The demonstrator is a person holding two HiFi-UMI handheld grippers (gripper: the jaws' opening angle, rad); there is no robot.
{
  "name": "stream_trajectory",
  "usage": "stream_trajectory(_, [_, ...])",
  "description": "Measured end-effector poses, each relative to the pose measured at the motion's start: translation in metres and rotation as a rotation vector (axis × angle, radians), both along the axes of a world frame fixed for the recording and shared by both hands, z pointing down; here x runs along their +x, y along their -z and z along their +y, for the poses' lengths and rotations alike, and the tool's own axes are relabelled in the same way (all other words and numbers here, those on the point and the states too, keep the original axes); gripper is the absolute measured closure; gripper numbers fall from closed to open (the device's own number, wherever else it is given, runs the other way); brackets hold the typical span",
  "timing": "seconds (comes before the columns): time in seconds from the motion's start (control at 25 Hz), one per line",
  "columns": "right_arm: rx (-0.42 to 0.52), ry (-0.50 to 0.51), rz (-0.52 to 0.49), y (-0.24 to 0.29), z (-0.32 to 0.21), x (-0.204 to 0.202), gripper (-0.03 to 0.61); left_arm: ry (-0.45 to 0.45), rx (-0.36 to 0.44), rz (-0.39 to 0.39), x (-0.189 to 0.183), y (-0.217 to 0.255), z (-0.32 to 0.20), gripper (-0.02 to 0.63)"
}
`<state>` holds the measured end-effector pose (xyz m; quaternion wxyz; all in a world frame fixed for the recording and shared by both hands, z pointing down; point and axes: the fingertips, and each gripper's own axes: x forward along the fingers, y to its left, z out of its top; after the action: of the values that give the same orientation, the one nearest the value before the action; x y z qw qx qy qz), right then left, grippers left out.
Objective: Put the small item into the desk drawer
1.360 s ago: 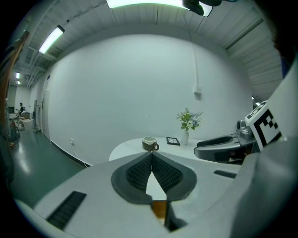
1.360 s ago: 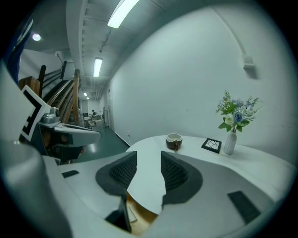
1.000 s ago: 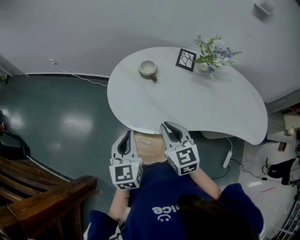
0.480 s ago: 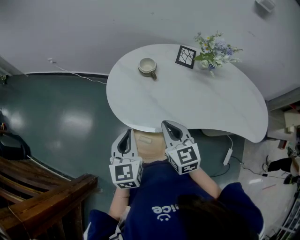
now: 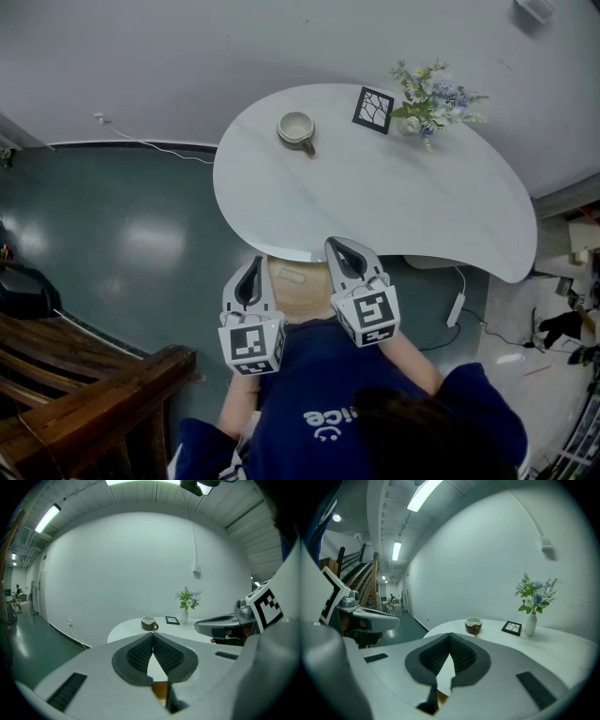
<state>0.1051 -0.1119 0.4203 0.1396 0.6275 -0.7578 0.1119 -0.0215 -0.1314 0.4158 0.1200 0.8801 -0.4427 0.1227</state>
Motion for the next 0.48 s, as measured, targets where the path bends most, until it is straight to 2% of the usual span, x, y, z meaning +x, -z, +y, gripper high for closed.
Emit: stream_trajectory(0.48, [-0.021, 0.016, -0.01, -0.0072, -0.0003, -0.0088, 0.572, 0.002, -0.01, -0.023, -0.0077, -0.0055, -0.0003, 0.61])
